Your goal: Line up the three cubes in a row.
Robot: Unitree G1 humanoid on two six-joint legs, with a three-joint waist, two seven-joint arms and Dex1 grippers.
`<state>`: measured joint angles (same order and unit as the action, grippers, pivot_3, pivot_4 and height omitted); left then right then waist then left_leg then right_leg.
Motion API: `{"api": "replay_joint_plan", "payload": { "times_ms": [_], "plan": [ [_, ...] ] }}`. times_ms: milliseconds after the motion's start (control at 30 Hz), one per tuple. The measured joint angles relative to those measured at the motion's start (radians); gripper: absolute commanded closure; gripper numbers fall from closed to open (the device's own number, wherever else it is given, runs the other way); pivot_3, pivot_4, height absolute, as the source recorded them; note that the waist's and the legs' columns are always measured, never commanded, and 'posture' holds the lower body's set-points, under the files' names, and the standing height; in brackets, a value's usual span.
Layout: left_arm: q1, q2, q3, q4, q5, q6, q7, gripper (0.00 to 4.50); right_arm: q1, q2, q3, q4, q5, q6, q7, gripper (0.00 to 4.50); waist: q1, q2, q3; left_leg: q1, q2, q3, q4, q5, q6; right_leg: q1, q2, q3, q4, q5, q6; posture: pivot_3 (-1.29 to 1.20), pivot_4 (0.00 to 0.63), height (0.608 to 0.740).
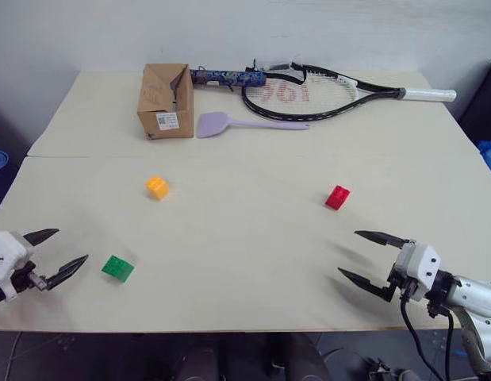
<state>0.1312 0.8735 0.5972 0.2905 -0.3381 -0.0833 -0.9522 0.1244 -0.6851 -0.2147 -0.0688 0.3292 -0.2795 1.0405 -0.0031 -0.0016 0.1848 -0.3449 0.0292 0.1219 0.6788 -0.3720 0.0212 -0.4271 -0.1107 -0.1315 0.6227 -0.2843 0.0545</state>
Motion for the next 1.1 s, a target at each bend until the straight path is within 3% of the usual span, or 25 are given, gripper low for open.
{"api": "replay_joint_plan", "payload": {
  "times_ms": [233, 500, 700, 900, 1100],
  "plan": [
    [-0.037, 0.010, -0.045, -0.041, -0.058, 0.102, -0.086, 0.07, -0.010, 0.035, -0.006, -0.006, 0.024, 0.018, -0.059, 0.00, 0.003, 0.000, 0.000, -0.001, 0.000, 0.000, 0.001, 0.000, 0.000, 0.000, 0.000, 0.000, 0.001, 0.000, 0.000, 0.00, 0.150, 0.740],
    [-0.192, 0.015, -0.183, -0.402, -0.250, 0.418, -0.110, 0.07, 0.250, 0.089, -0.303, 0.002, 0.092, 0.073, -0.213, 0.00, 0.025, 0.000, 0.000, 0.000, -0.001, -0.001, 0.002, 0.000, 0.000, 0.002, 0.000, 0.000, 0.000, 0.001, 0.001, 0.00, 0.150, 0.740],
    [-0.268, 0.002, -0.299, -0.487, -0.275, 0.468, -0.132, 0.07, 0.313, 0.116, -0.323, 0.087, 0.066, 0.013, -0.201, 0.00, -0.007, 0.000, 0.000, 0.006, 0.000, 0.005, 0.000, 0.001, -0.002, 0.003, 0.004, 0.007, 0.003, 0.001, 0.001, 0.00, 0.150, 0.740],
    [-0.328, -0.001, -0.342, -0.473, -0.278, 0.493, -0.148, 0.07, 0.071, 0.019, -0.232, 0.117, 0.085, 0.101, -0.134, 0.00, -0.027, 0.002, 0.001, 0.009, 0.001, 0.008, 0.000, 0.001, -0.003, 0.002, 0.006, 0.012, 0.005, 0.000, 0.001, 0.00, 0.150, 0.740],
    [-0.373, -0.039, -0.400, -0.472, -0.274, 0.499, -0.157, 0.07, -0.433, -0.056, -0.028, 0.303, 0.058, 0.271, -0.033, 0.00, -0.019, 0.002, 0.001, 0.006, 0.003, 0.009, 0.002, 0.003, -0.003, 0.000, 0.009, 0.012, 0.005, 0.000, 0.000, 0.00, 0.150, 0.740]
  ]
}}
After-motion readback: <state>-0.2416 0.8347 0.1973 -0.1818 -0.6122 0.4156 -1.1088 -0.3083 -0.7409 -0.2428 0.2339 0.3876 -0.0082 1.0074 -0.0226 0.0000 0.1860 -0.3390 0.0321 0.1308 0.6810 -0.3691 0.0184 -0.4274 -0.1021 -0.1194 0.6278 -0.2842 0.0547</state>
